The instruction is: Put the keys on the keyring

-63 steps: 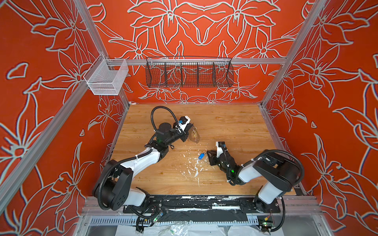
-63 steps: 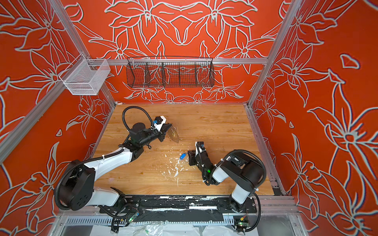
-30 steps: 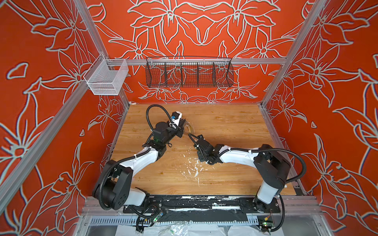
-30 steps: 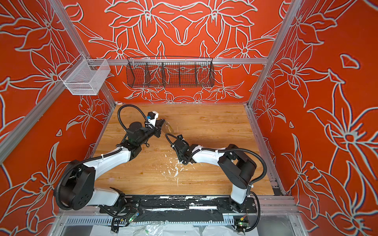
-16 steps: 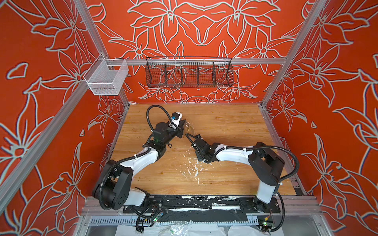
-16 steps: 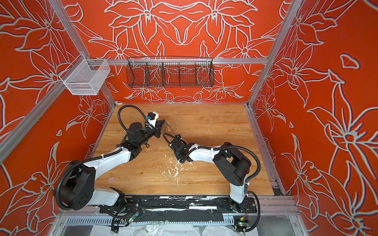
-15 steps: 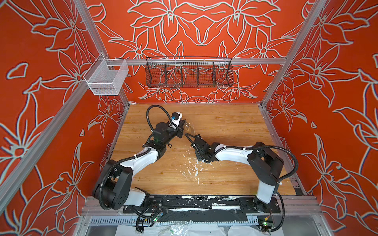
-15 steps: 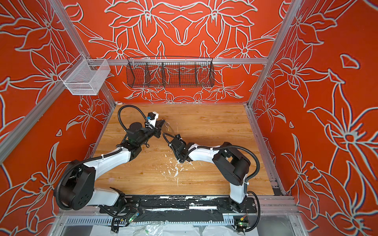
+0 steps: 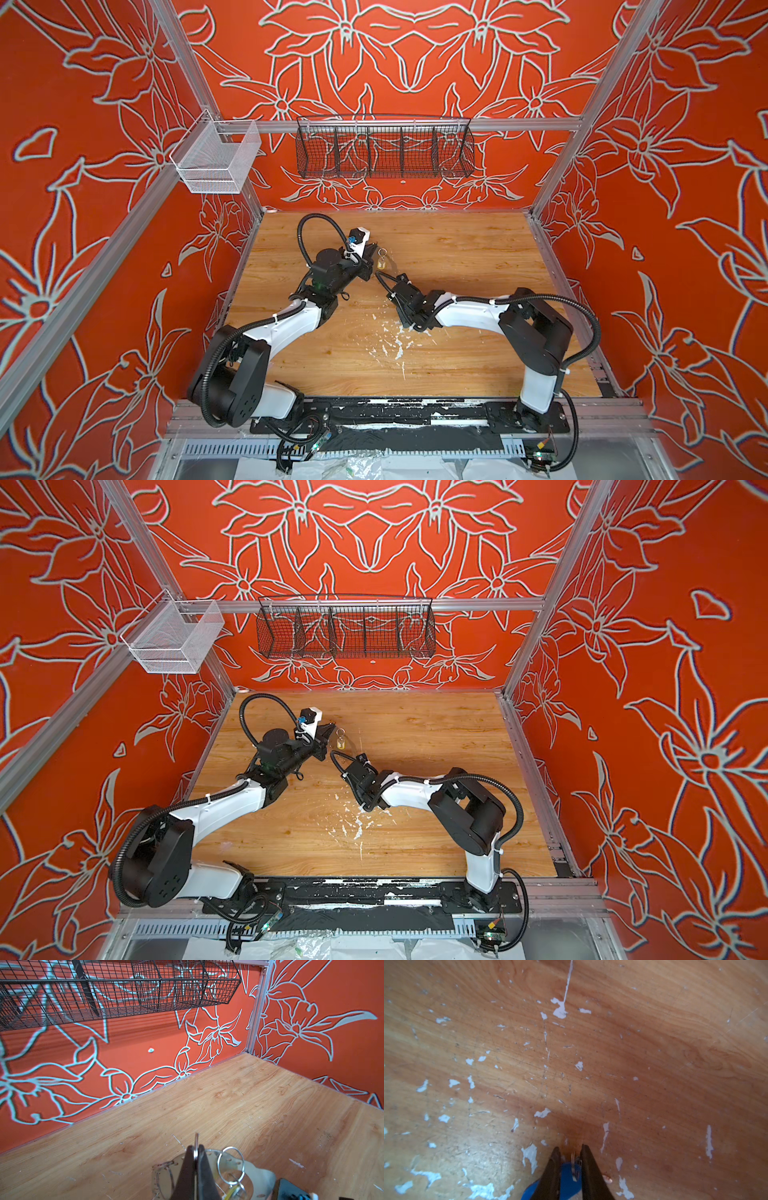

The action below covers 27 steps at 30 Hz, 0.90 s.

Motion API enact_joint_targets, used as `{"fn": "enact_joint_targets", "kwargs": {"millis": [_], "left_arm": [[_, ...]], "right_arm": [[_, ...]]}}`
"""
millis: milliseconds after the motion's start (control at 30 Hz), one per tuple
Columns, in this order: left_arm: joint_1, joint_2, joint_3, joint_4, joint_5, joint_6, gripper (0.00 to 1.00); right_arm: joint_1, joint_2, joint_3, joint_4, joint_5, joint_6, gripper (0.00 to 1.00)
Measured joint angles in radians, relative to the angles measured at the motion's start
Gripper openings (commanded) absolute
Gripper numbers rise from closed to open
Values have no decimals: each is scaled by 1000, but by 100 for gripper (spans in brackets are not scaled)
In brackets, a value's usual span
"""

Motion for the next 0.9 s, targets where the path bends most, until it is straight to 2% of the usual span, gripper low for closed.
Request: {"fn": "enact_joint_targets", "kwargs": {"millis": [267,600,733,900], "left_arm": [[0,0,0,0,0,0,0],[0,0,0,0,2,0,0],[0,0,0,0,14,0,0],[0,0,0,1,84,12,0]], "right_arm": [[0,0,0,0,13,5,2],[0,-111,-90,48,16,7,0],[-2,-259,-243,204,-44,-26,0],[-31,-522,-526,548,-237,-121,0]]}}
